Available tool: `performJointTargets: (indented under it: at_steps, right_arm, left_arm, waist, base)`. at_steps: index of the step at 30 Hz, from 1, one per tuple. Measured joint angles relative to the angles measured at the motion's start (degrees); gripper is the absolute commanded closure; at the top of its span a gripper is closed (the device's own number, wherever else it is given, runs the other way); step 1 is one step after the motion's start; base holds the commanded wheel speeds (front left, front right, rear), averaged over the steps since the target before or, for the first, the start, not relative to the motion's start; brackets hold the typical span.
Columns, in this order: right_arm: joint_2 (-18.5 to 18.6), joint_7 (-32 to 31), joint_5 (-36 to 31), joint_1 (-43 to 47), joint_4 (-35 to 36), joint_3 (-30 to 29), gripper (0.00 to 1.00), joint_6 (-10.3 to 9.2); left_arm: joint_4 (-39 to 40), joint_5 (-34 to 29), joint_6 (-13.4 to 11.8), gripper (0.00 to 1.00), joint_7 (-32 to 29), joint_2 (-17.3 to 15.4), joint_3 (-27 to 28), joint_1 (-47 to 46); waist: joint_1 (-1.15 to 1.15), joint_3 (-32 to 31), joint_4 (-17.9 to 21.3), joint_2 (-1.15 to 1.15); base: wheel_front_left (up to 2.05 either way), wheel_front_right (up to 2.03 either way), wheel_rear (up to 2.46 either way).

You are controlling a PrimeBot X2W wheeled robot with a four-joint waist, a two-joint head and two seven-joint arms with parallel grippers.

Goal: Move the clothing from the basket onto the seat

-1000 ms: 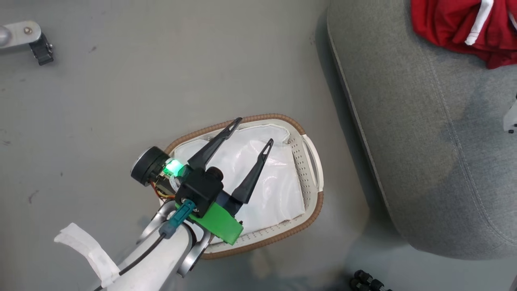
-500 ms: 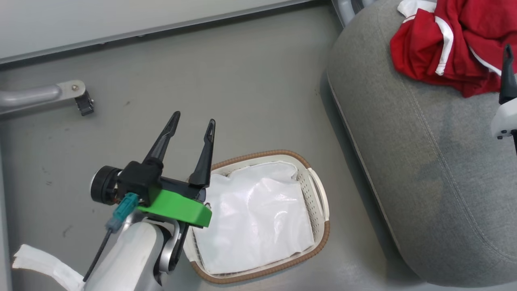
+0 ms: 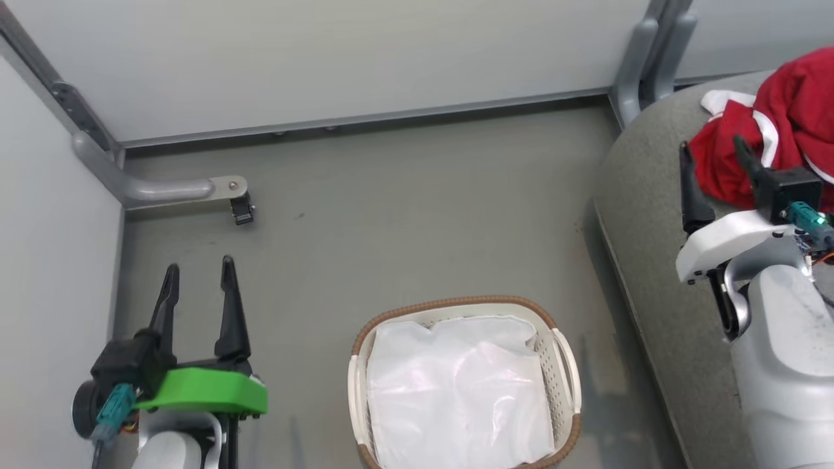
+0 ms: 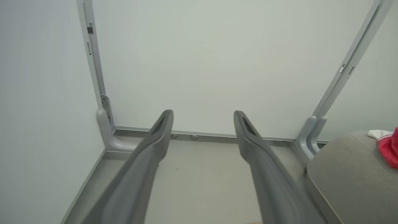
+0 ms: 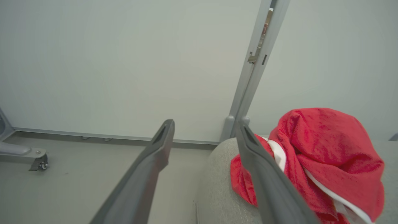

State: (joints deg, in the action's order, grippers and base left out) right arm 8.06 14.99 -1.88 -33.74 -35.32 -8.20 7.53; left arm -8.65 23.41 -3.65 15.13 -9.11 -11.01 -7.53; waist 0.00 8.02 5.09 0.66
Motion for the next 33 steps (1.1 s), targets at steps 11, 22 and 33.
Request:
performJointTargets:
  at_steps: [11,22,33]
  right_arm:
    - [-5.2,0.0,6.8,14.0,10.4,3.5,0.0,0.0]
    - [-5.3,0.1,14.8,25.0,17.2,10.1,0.0,0.0]
    - [-5.3,0.1,13.7,27.9,16.5,11.4,0.0,0.0]
  left_arm:
    - [-1.4,-2.3,4.1,0.0,0.0,3.2,7.6,10.1]
    - [-1.5,-3.9,6.7,0.0,0.0,5.0,10.1,14.6]
    - [-1.9,-5.0,7.3,0.0,0.0,5.9,11.0,16.1]
  waist:
    - [0.0,-6.0,-4.9,0.0]
    - [0.0,-8.0,-5.3,0.0]
    - [0.0,-8.5,-4.3,0.0]
  base:
    - [0.0,0.0,0.0]
    - [0.0,0.0,0.0]
    - [0.0,0.0,0.0]
